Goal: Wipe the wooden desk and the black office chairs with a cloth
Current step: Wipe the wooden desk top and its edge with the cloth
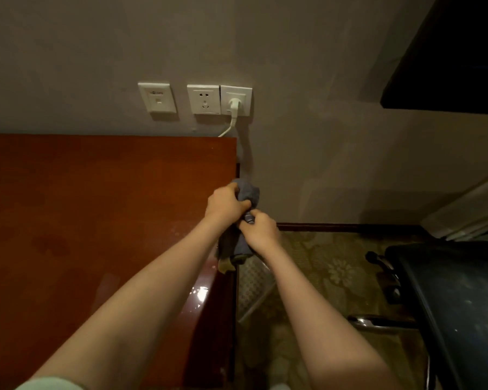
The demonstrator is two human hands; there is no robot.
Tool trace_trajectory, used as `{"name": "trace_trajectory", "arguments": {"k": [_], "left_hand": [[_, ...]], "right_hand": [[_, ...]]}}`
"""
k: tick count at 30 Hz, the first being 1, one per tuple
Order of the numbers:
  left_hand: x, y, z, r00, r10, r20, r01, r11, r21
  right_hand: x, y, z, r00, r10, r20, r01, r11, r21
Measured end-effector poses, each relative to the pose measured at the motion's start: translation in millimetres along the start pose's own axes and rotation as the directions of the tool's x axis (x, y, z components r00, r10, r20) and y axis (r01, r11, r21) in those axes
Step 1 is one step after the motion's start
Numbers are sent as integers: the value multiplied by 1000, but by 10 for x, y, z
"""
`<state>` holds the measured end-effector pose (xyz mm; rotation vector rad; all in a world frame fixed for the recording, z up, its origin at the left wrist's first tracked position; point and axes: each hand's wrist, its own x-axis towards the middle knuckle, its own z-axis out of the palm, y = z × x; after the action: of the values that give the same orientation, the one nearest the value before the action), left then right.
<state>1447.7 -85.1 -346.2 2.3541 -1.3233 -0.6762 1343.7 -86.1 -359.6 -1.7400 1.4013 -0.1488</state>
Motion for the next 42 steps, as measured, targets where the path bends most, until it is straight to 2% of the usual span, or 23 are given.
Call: {"name": "trace_trajectory", "arguments": {"k": [4, 7, 9, 12, 18, 22, 25, 30, 32, 35, 42], "left_hand": [[-54, -211, -382, 994, -28, -107, 38, 995, 97], [-129, -495, -538, 984, -96, -151, 121, 979, 163], [-219, -697, -530, 977, -168, -132, 191, 963, 189], [-348, -952, -372, 963, -258, -81, 269, 945, 185], [-326, -828, -62, 979, -201, 29, 194, 968, 162], [-353, -532, 188, 980, -189, 57, 186, 981, 55], [-388, -316, 375, 978, -205, 35, 202, 977, 69], [-474, 50, 677, 987, -161, 22, 160, 986, 47], [-487, 153, 703, 994, -105, 31, 104, 994, 23], [-440, 203, 526, 998, -52, -32, 52, 999, 12], [-15, 48, -230, 980, -20, -198, 17, 1000, -17]], "right_hand": [[9, -266, 195, 983, -146, 111, 108, 951, 290], [-50, -450, 481, 952, -181, 247, 60, 902, 428], [-95, -493, 694, 925, -187, 331, 51, 924, 380], [-168, -399, 946, 918, -136, 373, 109, 990, 93], [-208, -97, 820, 967, -79, 243, 114, 985, -133], [-163, 227, 456, 978, -42, 206, 72, 987, -142], [-169, 446, 269, 980, -29, 196, 53, 992, -116], [-265, 720, 41, 999, -26, 31, 33, 966, -257], [-259, 792, -33, 999, -38, 22, 41, 980, -193], [-188, 729, -143, 994, -75, 74, 75, 997, -7], [176, -33, -127, 982, -177, 72, 160, 967, 199]]}}
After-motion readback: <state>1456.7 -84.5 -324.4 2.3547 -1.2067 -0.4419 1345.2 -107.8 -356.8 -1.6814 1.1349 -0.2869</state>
